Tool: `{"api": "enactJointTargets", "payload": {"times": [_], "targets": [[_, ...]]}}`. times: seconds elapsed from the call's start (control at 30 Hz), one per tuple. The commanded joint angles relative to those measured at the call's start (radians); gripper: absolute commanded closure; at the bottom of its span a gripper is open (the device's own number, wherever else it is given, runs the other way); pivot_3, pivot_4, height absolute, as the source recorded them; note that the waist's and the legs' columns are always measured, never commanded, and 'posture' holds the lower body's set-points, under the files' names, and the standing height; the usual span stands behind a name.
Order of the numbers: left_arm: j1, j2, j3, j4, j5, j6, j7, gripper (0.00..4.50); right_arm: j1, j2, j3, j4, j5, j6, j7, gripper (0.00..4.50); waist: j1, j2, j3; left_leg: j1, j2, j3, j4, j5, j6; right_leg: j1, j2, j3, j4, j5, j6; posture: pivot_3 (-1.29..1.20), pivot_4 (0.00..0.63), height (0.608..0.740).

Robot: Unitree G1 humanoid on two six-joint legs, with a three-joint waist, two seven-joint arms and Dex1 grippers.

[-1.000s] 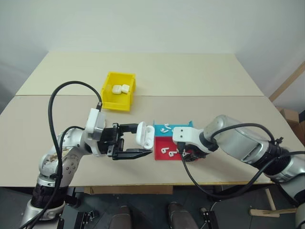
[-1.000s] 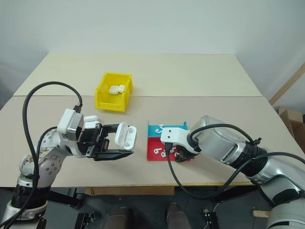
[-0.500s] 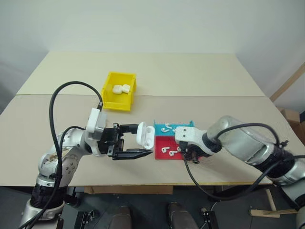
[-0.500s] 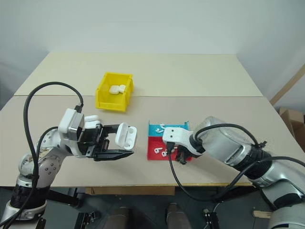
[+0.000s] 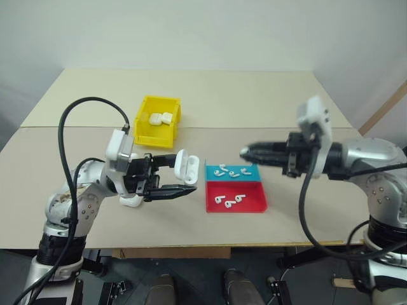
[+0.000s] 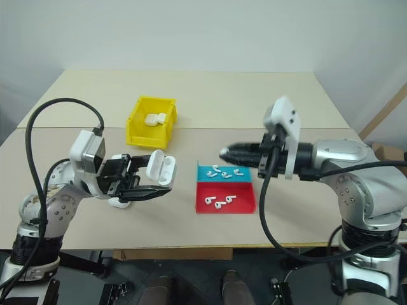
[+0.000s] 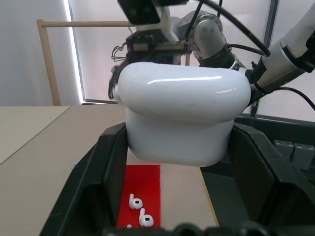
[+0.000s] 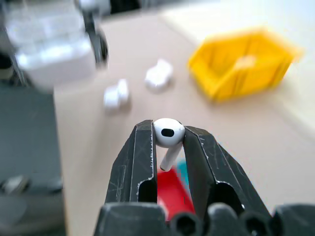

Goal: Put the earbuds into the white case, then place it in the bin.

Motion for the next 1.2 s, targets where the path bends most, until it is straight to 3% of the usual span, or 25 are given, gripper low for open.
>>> {"api": "enactJointTargets", "payload": {"times": [0.03,0.27,0.63,1.2], "targets": [[-0.041,-0.008,-0.009,-0.006,-0.016,0.034,0.022,1.73,-0.065,0.057,-0.036,-0.049,0.088,-0.035,-0.092,3.87,0.001,0.0,0.0,0.0,0.0,0.0,0.0,0.0,0.0,0.0,0.0,0.0,0.0,0.0,0.0,0.0,0.15,0.74],[-0.065,-0.019,-0.018,-0.002,-0.013,0.061,0.028,1.73,-0.048,0.133,0.122,-0.12,0.073,-0.094,-0.211,3.87,0.002,0.0,0.0,-0.001,0.0,-0.001,0.0,0.0,0.0,0.0,0.0,-0.001,0.0,0.0,0.0,0.0,0.15,0.74],[-0.076,-0.015,-0.014,0.009,-0.009,0.064,0.008,1.73,-0.014,0.145,0.277,-0.144,0.029,-0.18,-0.285,3.87,0.002,0.0,0.0,-0.001,0.0,-0.001,0.0,0.0,0.0,0.0,0.0,-0.001,0.0,0.0,0.0,0.0,0.15,0.74],[-0.082,-0.016,-0.017,0.022,0.006,0.058,-0.003,1.73,-0.044,0.132,0.189,-0.14,0.103,-0.203,-0.319,3.87,0.002,0.0,0.0,-0.001,0.0,-0.001,0.0,0.0,0.0,0.0,0.0,-0.001,0.0,0.0,0.0,0.0,0.15,0.74]]}}
